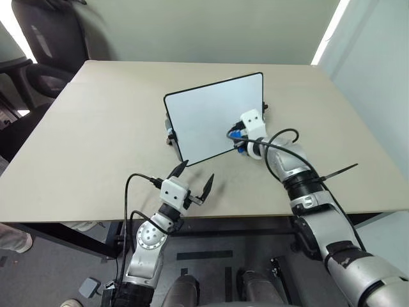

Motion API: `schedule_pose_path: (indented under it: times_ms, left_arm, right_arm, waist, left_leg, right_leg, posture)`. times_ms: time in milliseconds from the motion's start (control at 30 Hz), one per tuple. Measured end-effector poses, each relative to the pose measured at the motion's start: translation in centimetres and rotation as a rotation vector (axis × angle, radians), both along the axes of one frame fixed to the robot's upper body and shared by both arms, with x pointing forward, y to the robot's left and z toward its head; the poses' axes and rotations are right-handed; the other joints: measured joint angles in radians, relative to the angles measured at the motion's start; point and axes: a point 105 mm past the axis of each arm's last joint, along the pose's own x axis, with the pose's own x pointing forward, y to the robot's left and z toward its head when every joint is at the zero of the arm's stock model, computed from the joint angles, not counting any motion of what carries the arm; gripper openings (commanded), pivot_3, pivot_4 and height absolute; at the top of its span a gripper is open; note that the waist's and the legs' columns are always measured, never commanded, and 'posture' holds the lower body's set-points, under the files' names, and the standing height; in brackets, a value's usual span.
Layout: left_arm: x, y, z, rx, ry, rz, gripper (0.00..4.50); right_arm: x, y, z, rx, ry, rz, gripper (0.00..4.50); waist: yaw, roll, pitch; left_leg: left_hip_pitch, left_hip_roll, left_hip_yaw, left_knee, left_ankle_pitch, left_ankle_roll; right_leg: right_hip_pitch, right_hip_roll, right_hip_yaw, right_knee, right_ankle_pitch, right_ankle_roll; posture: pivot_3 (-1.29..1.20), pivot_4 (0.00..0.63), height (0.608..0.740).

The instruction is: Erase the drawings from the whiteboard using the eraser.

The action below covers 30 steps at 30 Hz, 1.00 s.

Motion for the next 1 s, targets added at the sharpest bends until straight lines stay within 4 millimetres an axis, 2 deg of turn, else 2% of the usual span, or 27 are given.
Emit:
schedule_pose_path:
  times_ms: [100,233,300,467,633,733,800,900,1000]
  left_arm:
    - [0.0,0.0,0.0,0.0,0.001,-0.002,4.5]
    - [0.0,0.0,-0.1,-0.001,0.005,-0.003,4.5]
    - [0.0,-0.1,-0.1,-0.001,0.005,-0.003,4.5]
    - [0.0,-0.1,0.0,-0.003,0.005,-0.002,4.5]
    - [-0.1,-0.1,0.2,-0.005,-0.005,0.0,4.5]
    - [-0.1,0.0,0.2,-0.004,-0.006,0.002,4.5]
    - [-0.1,0.1,0.2,-0.002,-0.004,0.004,4.5]
    - [-0.1,0.2,0.2,-0.001,-0.004,0.005,4.5]
    - [-0.1,0.2,0.3,-0.001,-0.006,0.005,4.5]
  right_arm:
    - [0.3,0.1,2.8,0.027,-0.083,0.005,0.85]
    - [0.0,1.0,3.6,0.04,-0.11,0.029,0.85]
    - [-0.3,1.7,3.1,0.044,-0.097,0.042,0.85]
    - [-1.1,2.4,0.1,0.029,-0.019,0.057,0.85]
    - [-1.1,1.7,-2.6,0.002,0.067,0.023,0.85]
    - [-1.0,1.3,-3.0,0.001,0.08,0.011,0.85]
    - [-0.8,1.1,-2.6,0.01,0.066,0.005,0.85]
    - [-0.2,0.8,-0.8,0.04,0.013,-0.002,0.85]
    - [0.3,0.9,2.4,0.087,-0.065,0.005,0.85]
  waist:
    - [0.0,0.0,0.0]
    - [0.001,0.0,0.0]
    - [0.001,0.0,0.0]
    - [0.0,-0.001,0.0]
    - [0.0,0.0,0.0]
    - [0.0,0.0,0.0]
    - [0.0,0.0,0.0]
    - [0.0,0.0,0.0]
    - [0.0,0.0,0.0]
  left_leg:
    - [0.0,0.0,0.0,-0.001,-0.002,0.001]
    - [0.001,0.001,0.0,0.0,-0.002,0.004]
    - [0.001,0.001,0.0,0.0,-0.003,0.005]
    - [0.002,0.001,0.002,0.001,-0.004,0.005]
    - [0.002,0.0,0.001,0.001,-0.004,0.001]
    - [0.002,0.0,0.001,0.001,-0.004,0.001]
    - [0.002,0.0,0.001,0.001,-0.004,0.001]
    - [0.001,0.0,0.001,0.001,-0.003,0.001]
    - [0.001,0.0,0.001,0.001,-0.003,0.001]
  right_leg:
    - [0.0,0.0,-0.001,0.0,0.0,0.0]
    - [-0.001,0.0,-0.002,0.0,0.0,0.0]
    - [0.0,0.0,-0.003,0.0,0.0,0.0]
    - [0.0,0.0,-0.003,0.0,0.0,0.0]
    - [0.0,0.0,-0.002,0.0,0.002,0.0]
    - [-0.002,0.0,-0.002,0.001,0.003,-0.001]
    - [-0.002,0.0,-0.002,0.001,0.003,-0.001]
    - [-0.003,0.0,-0.002,0.0,0.003,-0.001]
    - [-0.003,0.0,-0.002,0.0,0.003,-0.001]
  posture:
    - [0.0,0.15,0.74]
    - [0.0,0.15,0.74]
    - [0.0,0.15,0.74]
    - [0.0,0.15,0.74]
    - [0.0,0.15,0.74]
    - [0.0,0.15,0.74]
    - [0.0,0.15,0.74]
    - [0.0,0.15,0.74]
    - [0.0,0.15,0.74]
